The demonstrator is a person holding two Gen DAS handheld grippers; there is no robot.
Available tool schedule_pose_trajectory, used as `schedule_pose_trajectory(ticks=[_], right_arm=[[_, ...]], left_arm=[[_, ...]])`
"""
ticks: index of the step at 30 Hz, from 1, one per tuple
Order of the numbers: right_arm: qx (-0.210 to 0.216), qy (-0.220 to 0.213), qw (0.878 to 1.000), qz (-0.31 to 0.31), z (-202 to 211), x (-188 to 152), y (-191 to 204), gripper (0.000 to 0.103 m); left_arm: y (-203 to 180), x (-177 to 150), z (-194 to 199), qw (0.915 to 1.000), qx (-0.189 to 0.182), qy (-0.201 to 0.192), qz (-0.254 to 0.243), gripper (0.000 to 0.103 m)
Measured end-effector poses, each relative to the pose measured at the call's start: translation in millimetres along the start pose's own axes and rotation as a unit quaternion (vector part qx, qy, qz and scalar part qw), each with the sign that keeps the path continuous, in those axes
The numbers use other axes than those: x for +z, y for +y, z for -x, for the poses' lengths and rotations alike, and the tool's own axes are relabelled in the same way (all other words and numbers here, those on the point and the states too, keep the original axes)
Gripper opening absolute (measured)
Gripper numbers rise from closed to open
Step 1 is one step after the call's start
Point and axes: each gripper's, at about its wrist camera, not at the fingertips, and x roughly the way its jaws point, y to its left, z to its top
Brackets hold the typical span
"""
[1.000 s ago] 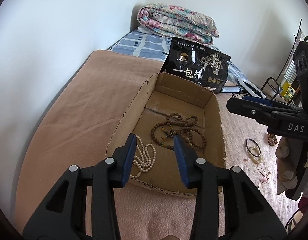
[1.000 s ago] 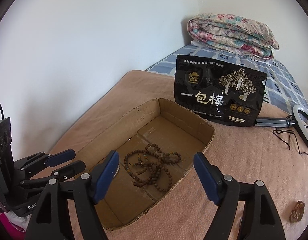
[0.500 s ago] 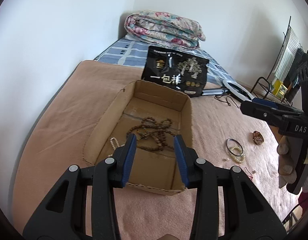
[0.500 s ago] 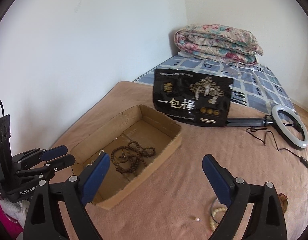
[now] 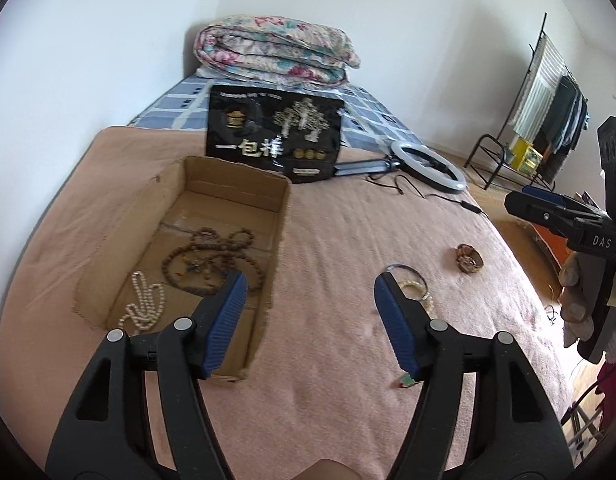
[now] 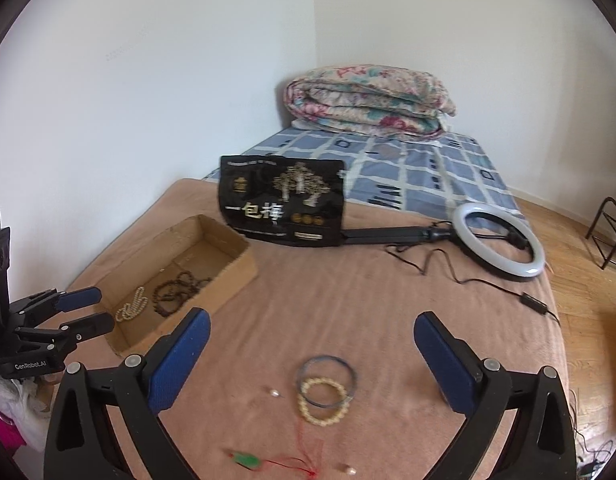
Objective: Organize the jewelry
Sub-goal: 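Move both tools back toward the blue bangle and the red-strapped watch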
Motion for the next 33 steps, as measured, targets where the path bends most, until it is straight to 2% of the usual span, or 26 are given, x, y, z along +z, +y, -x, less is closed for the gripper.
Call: schedule_pose_trajectory(ticks=[3, 16, 33], right_arm=[[-0.012, 0.002, 1.0, -0.013, 7.0, -7.9, -22.5, 0.103], [-0.062, 0.025, 0.996, -0.06, 9.0, -43.8, -109.5, 0.103], [-0.092, 0.079, 0.987, -0.107, -40.3, -78.6, -175.5, 0.103]], left_arm=[[-17.6, -1.5, -9.7, 0.9998, -0.015, 0.009, -0.009, 0.076], [-85.2, -13.7, -75.8, 0.9947, -0.058, 0.074, -0.04, 0.077], [-113.2, -25.6, -161.9, 0.9867, -0.069, 0.145, -0.02, 0.077]])
